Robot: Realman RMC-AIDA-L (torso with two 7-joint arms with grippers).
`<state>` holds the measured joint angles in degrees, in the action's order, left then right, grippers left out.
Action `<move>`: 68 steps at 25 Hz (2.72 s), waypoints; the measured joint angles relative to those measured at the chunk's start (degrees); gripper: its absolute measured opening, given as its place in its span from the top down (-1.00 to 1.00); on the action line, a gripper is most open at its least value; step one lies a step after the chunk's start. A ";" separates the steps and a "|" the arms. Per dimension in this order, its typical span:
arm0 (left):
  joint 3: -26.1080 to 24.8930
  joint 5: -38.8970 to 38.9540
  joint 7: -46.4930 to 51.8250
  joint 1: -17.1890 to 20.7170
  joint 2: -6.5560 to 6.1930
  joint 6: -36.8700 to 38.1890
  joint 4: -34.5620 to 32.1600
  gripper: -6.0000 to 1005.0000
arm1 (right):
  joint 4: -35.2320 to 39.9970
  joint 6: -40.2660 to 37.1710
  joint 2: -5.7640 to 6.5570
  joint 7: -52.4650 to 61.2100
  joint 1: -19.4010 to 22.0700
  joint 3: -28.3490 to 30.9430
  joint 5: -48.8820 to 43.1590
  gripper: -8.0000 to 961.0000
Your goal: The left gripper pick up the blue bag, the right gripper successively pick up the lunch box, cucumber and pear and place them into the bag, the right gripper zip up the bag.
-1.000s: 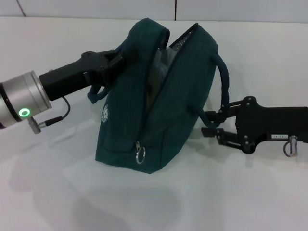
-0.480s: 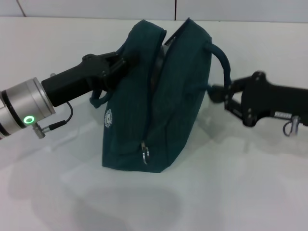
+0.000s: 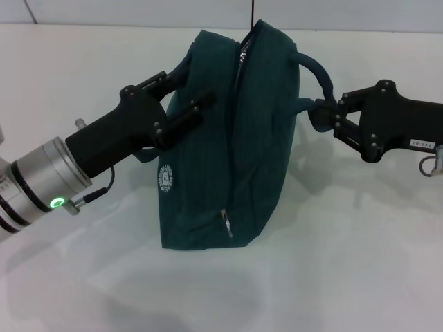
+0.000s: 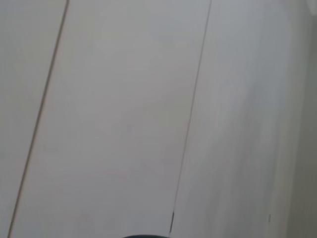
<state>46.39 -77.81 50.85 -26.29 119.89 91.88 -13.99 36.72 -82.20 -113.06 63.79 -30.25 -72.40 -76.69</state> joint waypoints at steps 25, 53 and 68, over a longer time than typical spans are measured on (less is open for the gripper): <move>-0.33 2.96 -3.98 0.27 0.31 -0.83 2.93 -0.62 | 6.28 -3.00 -1.11 4.77 1.52 1.90 -3.66 0.21; 0.01 3.63 -7.70 -1.36 0.52 -0.39 6.17 -0.62 | 1.33 1.84 -3.12 8.52 -5.34 -17.27 -11.72 -0.38; 0.09 3.23 -7.79 -2.15 0.52 -0.29 6.87 -0.62 | 2.56 10.79 -3.13 7.84 -7.57 -29.70 -3.50 -0.38</move>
<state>46.48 -74.58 43.07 -28.44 120.41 91.59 -7.12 39.29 -71.41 -116.19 71.62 -37.82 -102.10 -80.18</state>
